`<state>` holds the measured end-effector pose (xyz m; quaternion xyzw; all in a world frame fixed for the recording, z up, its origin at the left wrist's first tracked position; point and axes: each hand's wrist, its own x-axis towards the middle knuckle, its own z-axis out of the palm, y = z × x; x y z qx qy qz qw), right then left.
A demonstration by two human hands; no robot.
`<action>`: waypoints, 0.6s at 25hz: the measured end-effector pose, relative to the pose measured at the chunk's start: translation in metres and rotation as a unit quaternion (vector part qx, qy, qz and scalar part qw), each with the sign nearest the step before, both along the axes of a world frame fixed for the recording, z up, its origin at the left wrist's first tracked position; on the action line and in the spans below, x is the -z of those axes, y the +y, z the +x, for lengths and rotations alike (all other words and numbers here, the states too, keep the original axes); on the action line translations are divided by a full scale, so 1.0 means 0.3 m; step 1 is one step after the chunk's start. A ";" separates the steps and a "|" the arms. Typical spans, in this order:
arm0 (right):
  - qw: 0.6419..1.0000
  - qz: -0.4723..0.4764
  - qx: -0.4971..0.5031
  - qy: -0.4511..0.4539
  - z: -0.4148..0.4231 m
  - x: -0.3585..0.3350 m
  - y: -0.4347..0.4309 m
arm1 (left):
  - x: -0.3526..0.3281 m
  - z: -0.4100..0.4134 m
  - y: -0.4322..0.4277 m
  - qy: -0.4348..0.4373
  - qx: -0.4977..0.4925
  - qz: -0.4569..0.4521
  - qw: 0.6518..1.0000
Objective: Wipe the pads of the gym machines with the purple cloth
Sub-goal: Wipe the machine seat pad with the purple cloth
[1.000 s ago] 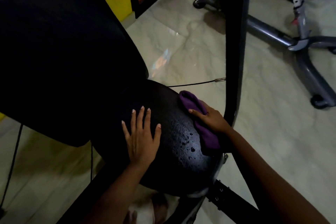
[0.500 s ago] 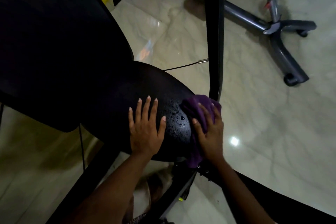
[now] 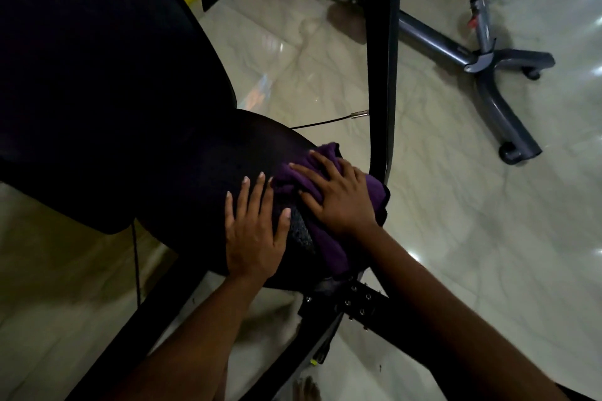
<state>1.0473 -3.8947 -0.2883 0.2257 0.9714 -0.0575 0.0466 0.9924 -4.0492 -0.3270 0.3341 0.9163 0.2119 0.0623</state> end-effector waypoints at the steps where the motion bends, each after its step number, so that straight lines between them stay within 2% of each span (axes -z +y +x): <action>1: 1.000 -0.013 -0.006 -0.016 -0.040 0.001 0.034 | 0.002 0.001 0.001 0.006 -0.001 0.003 1.000; 4: 0.999 -0.015 -0.034 -0.018 -0.079 0.009 0.075 | 0.013 -0.001 0.005 0.020 -0.011 0.016 1.000; 7: 0.993 0.004 -0.110 0.043 0.024 0.024 0.047 | 0.011 0.002 0.003 0.023 -0.036 0.036 0.998; 10: 0.982 0.000 -0.181 0.062 0.144 0.030 0.038 | -0.009 0.027 -0.010 -0.011 -0.082 0.116 0.990; 13: 0.960 0.016 -0.273 0.059 0.217 0.006 0.049 | -0.034 0.197 -0.041 -0.098 -0.209 0.235 0.944; 15: 0.933 0.037 -0.352 0.060 0.262 -0.004 0.051 | -0.066 0.349 -0.056 -0.155 -0.334 0.305 0.878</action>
